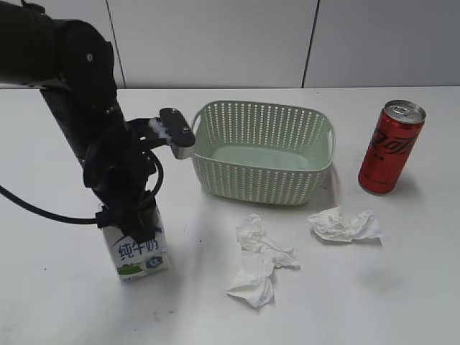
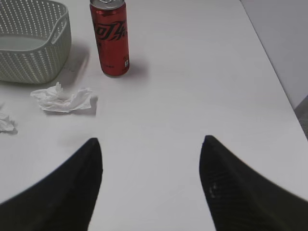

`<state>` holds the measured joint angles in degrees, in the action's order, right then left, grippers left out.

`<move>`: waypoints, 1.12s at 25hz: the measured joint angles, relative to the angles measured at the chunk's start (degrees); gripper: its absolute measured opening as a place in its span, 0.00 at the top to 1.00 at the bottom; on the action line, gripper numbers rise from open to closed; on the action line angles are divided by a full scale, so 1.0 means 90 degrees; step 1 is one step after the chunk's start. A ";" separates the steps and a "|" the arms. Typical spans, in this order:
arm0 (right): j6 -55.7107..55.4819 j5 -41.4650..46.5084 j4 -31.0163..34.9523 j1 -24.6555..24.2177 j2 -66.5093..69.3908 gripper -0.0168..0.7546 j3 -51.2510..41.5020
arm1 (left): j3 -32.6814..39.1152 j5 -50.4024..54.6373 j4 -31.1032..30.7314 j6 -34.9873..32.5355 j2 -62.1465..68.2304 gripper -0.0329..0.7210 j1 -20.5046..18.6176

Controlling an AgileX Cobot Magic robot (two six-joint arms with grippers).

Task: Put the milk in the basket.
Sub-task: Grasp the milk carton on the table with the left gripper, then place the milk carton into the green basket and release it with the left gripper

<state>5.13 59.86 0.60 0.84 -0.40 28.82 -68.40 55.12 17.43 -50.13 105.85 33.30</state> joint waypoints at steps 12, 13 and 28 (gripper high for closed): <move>0.0000 0.0007 0.0000 0.0000 0.0000 0.33 0.0000 | -0.2844 0.1588 -0.1072 -0.0118 0.0055 0.56 0.0000; 0.0000 0.0007 0.0000 0.0000 0.0000 0.33 0.0000 | -0.3227 0.1595 -0.1145 -0.0118 0.0061 0.56 0.0000; 0.0000 0.0002 0.0000 0.0000 0.0000 0.33 0.0000 | -0.5774 0.1390 -0.0800 -0.0439 0.1457 0.56 0.0612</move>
<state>5.13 59.88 0.60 0.84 -0.40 28.82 -120.36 67.63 10.23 -54.09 118.96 38.81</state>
